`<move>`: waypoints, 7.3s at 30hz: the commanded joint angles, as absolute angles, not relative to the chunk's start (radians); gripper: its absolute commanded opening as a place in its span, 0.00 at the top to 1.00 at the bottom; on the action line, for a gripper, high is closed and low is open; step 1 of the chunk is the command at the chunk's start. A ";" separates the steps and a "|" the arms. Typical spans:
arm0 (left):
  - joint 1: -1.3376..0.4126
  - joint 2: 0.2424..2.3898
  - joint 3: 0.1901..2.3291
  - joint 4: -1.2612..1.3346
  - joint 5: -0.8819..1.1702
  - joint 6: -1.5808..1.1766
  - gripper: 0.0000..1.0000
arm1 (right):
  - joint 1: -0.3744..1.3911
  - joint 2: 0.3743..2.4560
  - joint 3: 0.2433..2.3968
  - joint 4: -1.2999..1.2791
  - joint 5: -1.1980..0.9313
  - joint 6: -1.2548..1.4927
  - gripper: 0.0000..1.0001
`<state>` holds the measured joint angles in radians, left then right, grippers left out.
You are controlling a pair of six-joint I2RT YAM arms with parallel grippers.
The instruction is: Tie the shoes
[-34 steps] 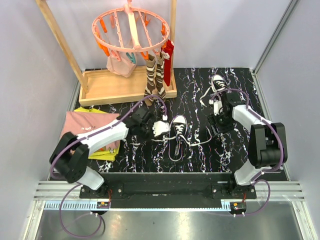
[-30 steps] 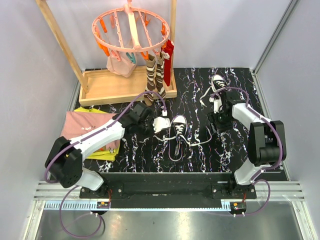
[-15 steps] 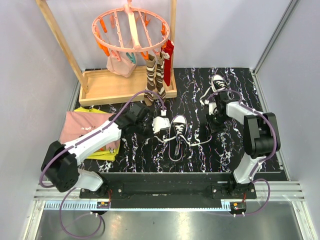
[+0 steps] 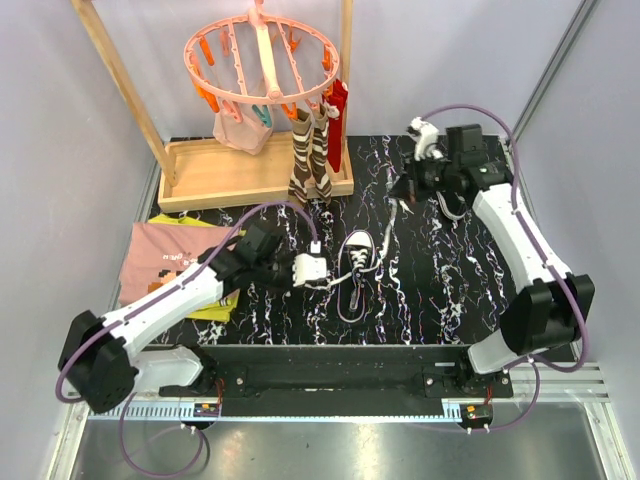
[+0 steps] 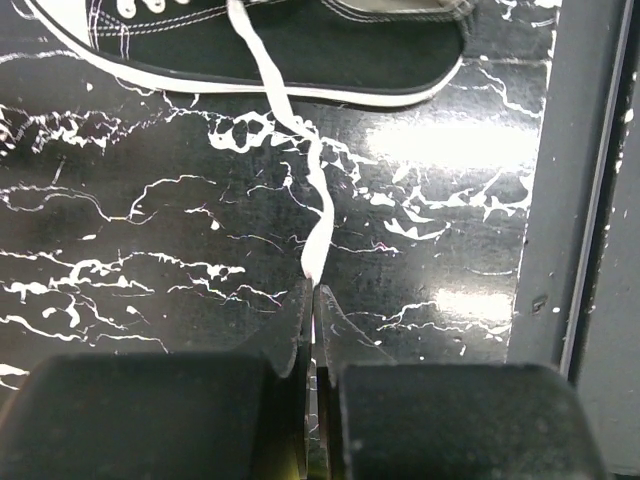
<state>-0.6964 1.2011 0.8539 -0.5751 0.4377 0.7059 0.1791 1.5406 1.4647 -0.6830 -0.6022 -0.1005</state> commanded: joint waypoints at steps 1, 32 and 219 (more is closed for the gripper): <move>-0.715 1.092 0.787 -0.463 0.466 0.796 1.00 | 0.333 1.565 1.488 -0.612 -0.790 -0.006 1.00; -0.822 0.824 0.546 -0.566 0.414 0.994 1.00 | 0.810 2.094 1.485 0.052 -0.696 0.554 0.89; -0.618 1.816 1.299 -0.311 0.939 0.104 1.00 | 0.690 0.943 0.509 -0.034 -0.281 -0.534 1.00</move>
